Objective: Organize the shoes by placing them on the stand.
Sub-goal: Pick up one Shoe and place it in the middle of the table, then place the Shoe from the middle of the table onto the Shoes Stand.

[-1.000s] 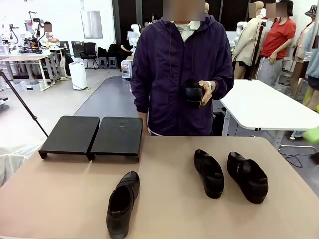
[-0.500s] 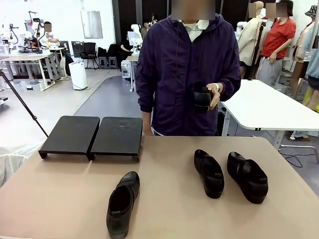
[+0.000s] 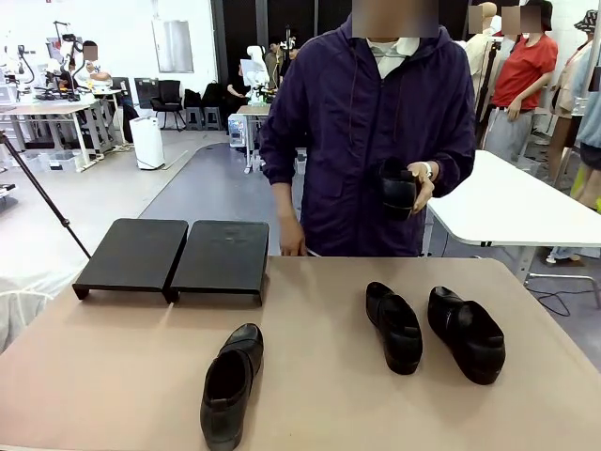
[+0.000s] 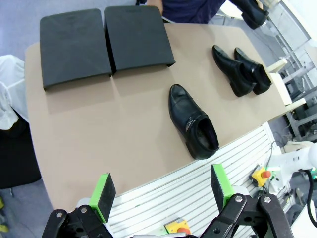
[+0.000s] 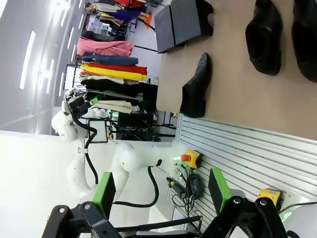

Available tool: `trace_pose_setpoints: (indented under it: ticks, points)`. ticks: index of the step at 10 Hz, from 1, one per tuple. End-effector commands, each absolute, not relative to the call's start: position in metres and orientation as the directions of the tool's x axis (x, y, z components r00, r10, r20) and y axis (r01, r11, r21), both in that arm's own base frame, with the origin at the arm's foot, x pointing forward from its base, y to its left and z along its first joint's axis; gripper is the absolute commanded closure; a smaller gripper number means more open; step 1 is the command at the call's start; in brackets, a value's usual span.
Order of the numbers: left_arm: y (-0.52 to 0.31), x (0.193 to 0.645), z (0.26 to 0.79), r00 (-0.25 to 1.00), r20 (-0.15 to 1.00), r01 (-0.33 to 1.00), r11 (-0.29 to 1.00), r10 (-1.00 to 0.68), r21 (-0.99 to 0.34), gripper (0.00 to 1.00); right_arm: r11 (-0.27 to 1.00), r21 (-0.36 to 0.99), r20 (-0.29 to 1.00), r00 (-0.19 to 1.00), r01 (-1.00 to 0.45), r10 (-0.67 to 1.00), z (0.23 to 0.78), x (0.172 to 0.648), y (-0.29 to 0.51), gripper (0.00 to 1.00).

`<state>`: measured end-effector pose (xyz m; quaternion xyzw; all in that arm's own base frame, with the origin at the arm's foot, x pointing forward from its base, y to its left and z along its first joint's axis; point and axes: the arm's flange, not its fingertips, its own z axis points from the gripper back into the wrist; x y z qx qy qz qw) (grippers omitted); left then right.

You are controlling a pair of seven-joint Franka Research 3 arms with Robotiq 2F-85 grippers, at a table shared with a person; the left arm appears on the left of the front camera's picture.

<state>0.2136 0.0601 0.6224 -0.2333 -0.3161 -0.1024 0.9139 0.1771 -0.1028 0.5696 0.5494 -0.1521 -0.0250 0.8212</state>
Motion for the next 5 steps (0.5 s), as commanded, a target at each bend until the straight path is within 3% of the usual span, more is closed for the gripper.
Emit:
trace_pose_setpoints:
  ticks: [1, 5]
  points:
    - [0.0608, 0.2129, 0.6230, 0.774, 0.632, 0.353, 0.860, -0.047, -0.369, 0.00, 0.383, 0.911, 0.243, 0.949, -0.152, -0.203, 0.5756, 0.1798, -0.1039, 0.00]
    - [0.0608, 0.2129, 0.6230, 0.774, 0.632, 0.353, 0.860, -0.047, -0.369, 0.00, 0.383, 0.911, 0.243, 0.949, -0.152, -0.203, 0.5756, 0.1798, -0.1039, 0.00]
